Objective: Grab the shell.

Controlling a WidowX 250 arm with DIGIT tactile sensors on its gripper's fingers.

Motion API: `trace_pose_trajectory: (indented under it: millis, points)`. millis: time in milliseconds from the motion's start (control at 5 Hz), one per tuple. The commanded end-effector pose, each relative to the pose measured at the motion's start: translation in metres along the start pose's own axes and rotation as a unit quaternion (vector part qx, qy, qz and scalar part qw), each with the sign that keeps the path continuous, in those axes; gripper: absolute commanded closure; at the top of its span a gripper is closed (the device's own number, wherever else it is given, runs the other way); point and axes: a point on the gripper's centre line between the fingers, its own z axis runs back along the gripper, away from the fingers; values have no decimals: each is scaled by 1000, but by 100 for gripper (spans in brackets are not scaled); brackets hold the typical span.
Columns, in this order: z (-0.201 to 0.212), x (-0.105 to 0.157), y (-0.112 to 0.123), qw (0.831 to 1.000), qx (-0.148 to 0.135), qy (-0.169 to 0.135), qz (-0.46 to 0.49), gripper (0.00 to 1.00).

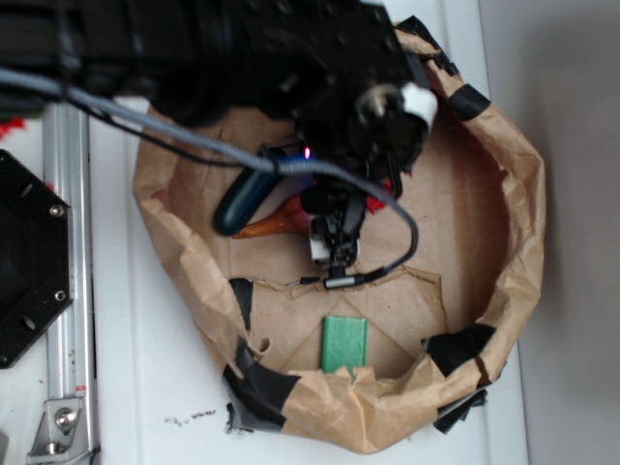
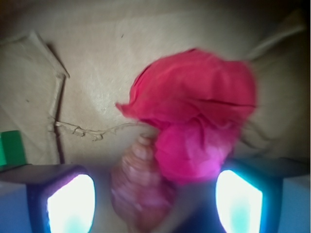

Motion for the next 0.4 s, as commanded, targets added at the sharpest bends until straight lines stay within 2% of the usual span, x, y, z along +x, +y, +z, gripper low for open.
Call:
trace_pose_trajectory:
  millis: [0,200]
  points:
    - [-18,-4,-26,999,19,15,-26,0]
    - [-16,-7,-20,1000,18,22,-13,100]
